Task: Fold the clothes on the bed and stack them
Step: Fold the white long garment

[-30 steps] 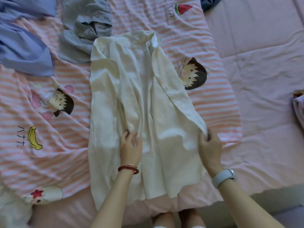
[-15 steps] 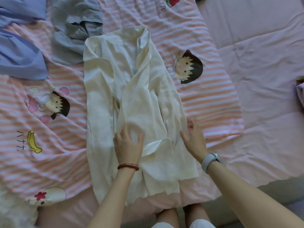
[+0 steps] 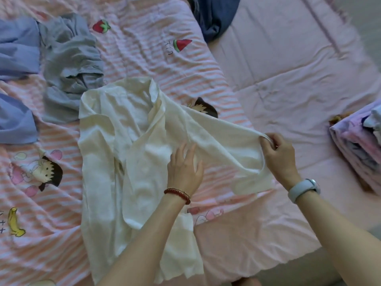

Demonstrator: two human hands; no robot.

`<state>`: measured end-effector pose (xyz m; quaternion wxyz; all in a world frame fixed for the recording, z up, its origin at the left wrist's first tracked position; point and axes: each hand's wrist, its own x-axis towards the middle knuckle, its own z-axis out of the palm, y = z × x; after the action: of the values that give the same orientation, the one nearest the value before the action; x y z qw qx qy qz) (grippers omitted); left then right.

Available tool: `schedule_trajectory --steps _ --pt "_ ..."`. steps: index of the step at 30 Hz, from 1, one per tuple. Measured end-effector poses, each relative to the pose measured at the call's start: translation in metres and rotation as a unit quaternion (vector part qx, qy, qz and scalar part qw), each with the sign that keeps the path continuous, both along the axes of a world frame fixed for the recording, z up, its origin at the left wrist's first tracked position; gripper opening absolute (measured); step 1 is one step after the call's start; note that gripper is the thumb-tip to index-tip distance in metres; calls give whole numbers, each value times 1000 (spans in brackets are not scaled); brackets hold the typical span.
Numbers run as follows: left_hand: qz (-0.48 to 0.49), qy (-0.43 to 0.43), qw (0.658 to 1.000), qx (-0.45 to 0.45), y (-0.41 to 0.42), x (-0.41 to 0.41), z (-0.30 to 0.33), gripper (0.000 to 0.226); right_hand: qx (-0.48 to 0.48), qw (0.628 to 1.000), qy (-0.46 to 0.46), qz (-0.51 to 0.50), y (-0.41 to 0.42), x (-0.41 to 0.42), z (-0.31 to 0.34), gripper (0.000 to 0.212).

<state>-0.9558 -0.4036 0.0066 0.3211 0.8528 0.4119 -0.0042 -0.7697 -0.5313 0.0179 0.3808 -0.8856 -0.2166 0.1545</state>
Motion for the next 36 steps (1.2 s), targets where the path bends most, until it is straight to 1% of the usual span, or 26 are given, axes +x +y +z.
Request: schedule_trajectory --steps 2,4,6,8,10,11,12,14,15,16,18,19,20,21,22,23,24,25,26,27,28,30,31,33,35,36 --pt "-21 2 999 25 6 40 7 54 -12 998 -65 15 3 45 11 26" --pt "-42 18 997 55 11 79 9 57 -50 990 -127 22 9 90 17 43" --pt "-67 49 995 58 12 115 5 58 -120 979 -163 19 15 134 15 46" --pt "-98 104 988 53 15 141 -5 59 -186 967 -170 21 19 164 1 39" --pt "-110 154 980 63 23 153 -20 58 -214 963 -161 28 17 171 -20 46" --pt "-100 164 978 75 28 154 -28 57 -205 967 -147 39 15 165 -32 47" --pt "-74 157 980 98 34 151 -36 53 -186 972 -132 54 13 154 -44 46" --pt "20 87 983 163 48 144 -46 46 -137 980 -110 98 11 123 -62 40" --pt "70 58 979 183 56 140 -47 44 -111 979 -115 125 12 105 -69 39" --pt "113 50 974 190 66 136 -46 45 -87 976 -131 153 16 88 -74 39" --pt "191 71 966 158 88 131 -42 53 -43 964 -158 207 30 61 -80 37" --pt "238 73 961 121 99 130 -39 57 -24 960 -163 228 39 50 -82 36" --pt "288 58 953 74 109 130 -36 59 -8 954 -170 245 49 40 -82 35" --pt "331 24 943 17 119 130 -35 57 -3 949 -176 261 59 32 -81 36" --pt "360 -25 932 -38 126 130 -34 46 -7 943 -188 276 67 25 -82 37" --pt "382 -62 918 -82 132 128 -34 29 -19 936 -198 291 74 19 -81 40" --pt "395 -98 906 -116 138 126 -32 24 -34 931 -203 302 80 15 -81 42" --pt "408 -127 892 -146 142 124 -30 31 -48 928 -204 309 85 11 -79 43" --pt "415 -164 877 -178 146 122 -27 29 -58 925 -208 312 88 8 -78 44" --pt "418 -201 865 -190 149 120 -23 22 -64 923 -212 314 90 6 -78 44" --pt "412 -223 866 -174 153 118 -20 15 -69 921 -217 316 90 3 -78 45" --pt "392 -248 879 -110 162 114 -12 13 -91 913 -225 327 89 -2 -78 47" --pt "397 -246 881 -79 167 111 -12 13 -112 907 -231 335 89 -4 -79 48" --pt "429 -199 879 -52 175 104 -14 15 -167 894 -233 345 91 -7 -80 50" --pt "456 -127 876 -95 171 96 -14 28 -211 889 -221 341 95 -10 -81 51" --pt "443 -122 879 -127 166 91 -15 32 -218 890 -216 337 95 -13 -80 52"
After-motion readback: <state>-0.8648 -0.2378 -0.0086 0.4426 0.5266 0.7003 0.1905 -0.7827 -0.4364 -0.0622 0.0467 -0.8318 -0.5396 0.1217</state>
